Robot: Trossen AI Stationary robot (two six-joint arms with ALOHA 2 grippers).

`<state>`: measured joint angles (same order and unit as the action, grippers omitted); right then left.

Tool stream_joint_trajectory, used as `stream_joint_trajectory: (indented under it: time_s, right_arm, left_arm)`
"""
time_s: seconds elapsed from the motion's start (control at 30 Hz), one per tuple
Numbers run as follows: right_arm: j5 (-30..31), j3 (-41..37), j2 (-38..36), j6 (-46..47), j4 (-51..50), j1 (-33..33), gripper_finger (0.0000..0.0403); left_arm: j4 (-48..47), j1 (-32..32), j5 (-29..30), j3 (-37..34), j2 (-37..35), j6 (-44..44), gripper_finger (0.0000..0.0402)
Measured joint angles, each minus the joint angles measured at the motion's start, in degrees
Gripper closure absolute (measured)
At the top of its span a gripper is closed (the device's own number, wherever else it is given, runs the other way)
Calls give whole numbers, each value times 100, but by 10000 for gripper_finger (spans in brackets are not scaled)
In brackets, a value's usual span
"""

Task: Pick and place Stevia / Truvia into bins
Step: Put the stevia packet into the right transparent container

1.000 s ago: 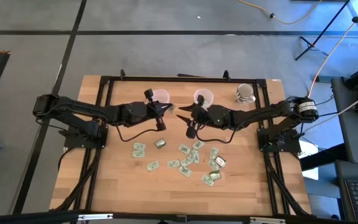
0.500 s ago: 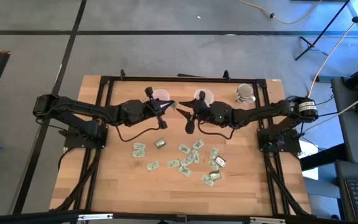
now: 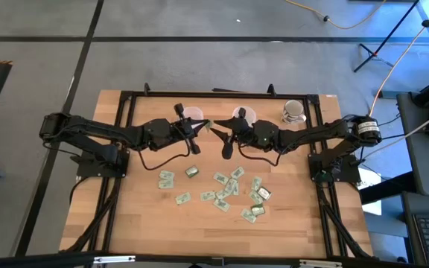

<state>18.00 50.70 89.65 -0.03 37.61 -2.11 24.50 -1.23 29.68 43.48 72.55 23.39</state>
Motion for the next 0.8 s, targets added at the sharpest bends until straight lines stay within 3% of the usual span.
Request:
stream_joint_trajectory:
  time_s: [0.33, 0.6, 0.8]
  right_arm:
    - [-27, 2, 51, 131, 13, 2, 257]
    - [-29, 199, 522, 90, 225, 2, 257]
    - [-6, 438, 649, -20, -65, 2, 270]
  left_arm:
    - [7, 0, 46, 0, 0, 47, 399]
    - [113, -5, 66, 0, 140, 94, 399]
    - [122, -3, 387, 0, 328, 291, 399]
